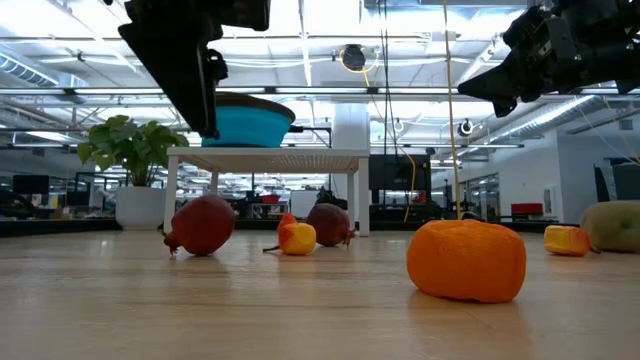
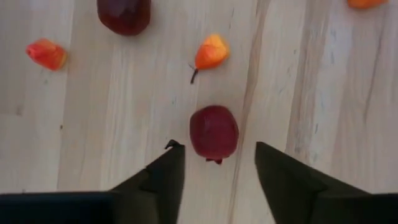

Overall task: Pick & Place Fruit
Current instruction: Put the pomegranate into the strainer bowl on the shelf

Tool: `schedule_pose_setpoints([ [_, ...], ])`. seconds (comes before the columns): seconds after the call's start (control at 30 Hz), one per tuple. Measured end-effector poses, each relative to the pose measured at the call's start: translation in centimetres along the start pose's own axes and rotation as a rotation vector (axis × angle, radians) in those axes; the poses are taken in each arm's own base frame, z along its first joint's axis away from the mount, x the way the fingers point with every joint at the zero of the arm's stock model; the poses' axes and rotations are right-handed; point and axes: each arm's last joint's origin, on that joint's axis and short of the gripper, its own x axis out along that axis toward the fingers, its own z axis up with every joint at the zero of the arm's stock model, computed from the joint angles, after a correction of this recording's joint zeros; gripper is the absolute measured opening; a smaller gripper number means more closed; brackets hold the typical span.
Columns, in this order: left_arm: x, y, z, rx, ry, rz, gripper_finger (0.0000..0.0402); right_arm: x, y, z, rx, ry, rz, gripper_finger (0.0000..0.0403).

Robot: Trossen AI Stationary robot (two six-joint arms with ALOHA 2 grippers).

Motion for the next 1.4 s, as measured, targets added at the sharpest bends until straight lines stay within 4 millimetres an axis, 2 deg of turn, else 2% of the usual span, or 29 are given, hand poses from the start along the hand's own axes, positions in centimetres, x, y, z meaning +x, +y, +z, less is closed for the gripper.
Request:
schedule_pose_setpoints([
  [0.3,1.3,-0.4,0.4,-0.004,-0.006,0.007,0.0307,0.0,0.0,0.0,0.002,0.005,0.000,0.0000],
  [0.5,1.5,-0.4,0.5,0.042,-0.024,0.026,0.0344,0.0,0.0,-0.2,0.007,0.019,0.000,0.0000],
  [0.67,2.1,-0.3,0.1,0.054,-0.012,0.030,0.0349,0.0,0.0,-0.2,0.009,0.024,0.000,0.0000],
  [1.07,5.0,0.2,-1.7,0.048,-0.044,0.039,0.0349,0.0,0.0,-0.3,0.009,0.025,0.000,0.0000],
  [1.4,6.2,0.5,-2.6,0.050,-0.053,0.059,0.0349,0.0,0.0,-0.3,-0.012,0.025,0.000,0.0000],
])
